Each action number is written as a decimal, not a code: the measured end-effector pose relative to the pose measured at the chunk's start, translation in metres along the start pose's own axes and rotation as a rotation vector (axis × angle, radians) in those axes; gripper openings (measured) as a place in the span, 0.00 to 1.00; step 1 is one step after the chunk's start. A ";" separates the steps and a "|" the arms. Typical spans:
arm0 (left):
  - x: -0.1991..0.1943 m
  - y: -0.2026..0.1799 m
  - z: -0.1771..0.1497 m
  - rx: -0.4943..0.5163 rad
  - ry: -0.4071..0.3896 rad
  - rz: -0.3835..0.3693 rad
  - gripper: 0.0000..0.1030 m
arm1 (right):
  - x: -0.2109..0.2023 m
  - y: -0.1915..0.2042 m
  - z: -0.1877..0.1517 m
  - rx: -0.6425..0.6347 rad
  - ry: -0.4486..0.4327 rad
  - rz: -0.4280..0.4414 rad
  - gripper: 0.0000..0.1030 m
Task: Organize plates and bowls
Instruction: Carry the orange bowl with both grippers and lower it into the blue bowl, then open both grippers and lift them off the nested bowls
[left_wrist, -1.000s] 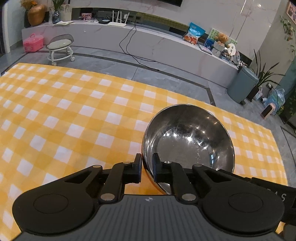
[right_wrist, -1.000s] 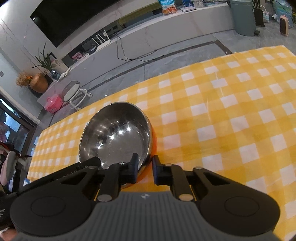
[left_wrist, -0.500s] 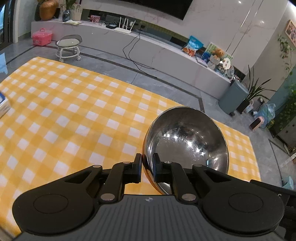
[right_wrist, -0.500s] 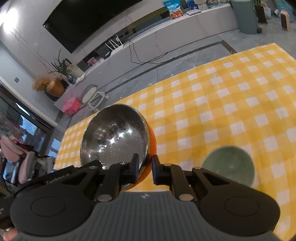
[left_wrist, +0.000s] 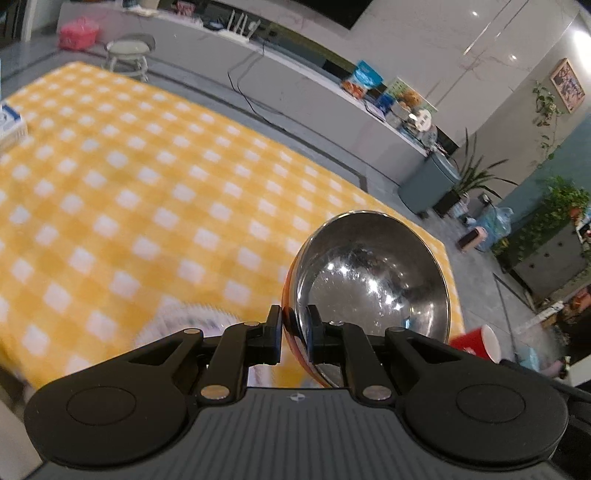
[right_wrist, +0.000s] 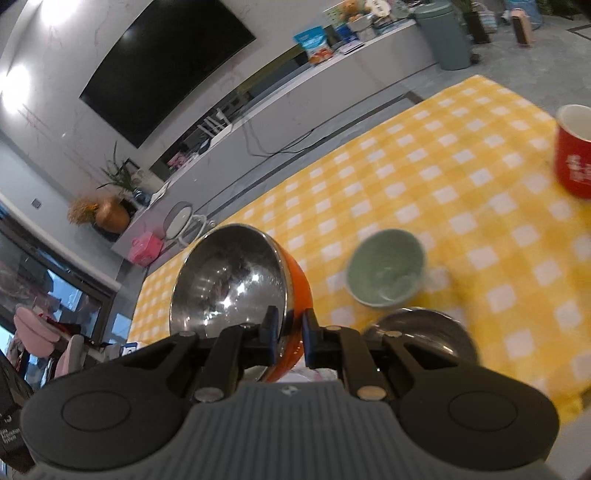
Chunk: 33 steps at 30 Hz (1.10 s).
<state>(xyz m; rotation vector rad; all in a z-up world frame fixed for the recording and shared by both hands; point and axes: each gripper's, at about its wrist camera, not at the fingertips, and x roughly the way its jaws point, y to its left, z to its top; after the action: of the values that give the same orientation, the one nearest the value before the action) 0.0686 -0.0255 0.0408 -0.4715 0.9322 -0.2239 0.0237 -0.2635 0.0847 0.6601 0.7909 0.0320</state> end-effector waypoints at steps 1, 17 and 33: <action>0.001 -0.001 -0.004 -0.004 0.012 -0.010 0.13 | -0.006 -0.003 -0.002 0.001 -0.009 -0.011 0.10; 0.043 -0.017 -0.055 0.028 0.184 -0.046 0.16 | -0.030 -0.076 -0.037 0.121 0.012 -0.188 0.07; 0.058 -0.022 -0.060 0.090 0.242 -0.003 0.16 | -0.006 -0.085 -0.037 0.080 0.054 -0.243 0.06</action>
<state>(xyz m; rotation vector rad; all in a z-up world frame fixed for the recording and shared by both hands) 0.0537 -0.0849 -0.0203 -0.3673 1.1528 -0.3291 -0.0233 -0.3129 0.0216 0.6367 0.9236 -0.2046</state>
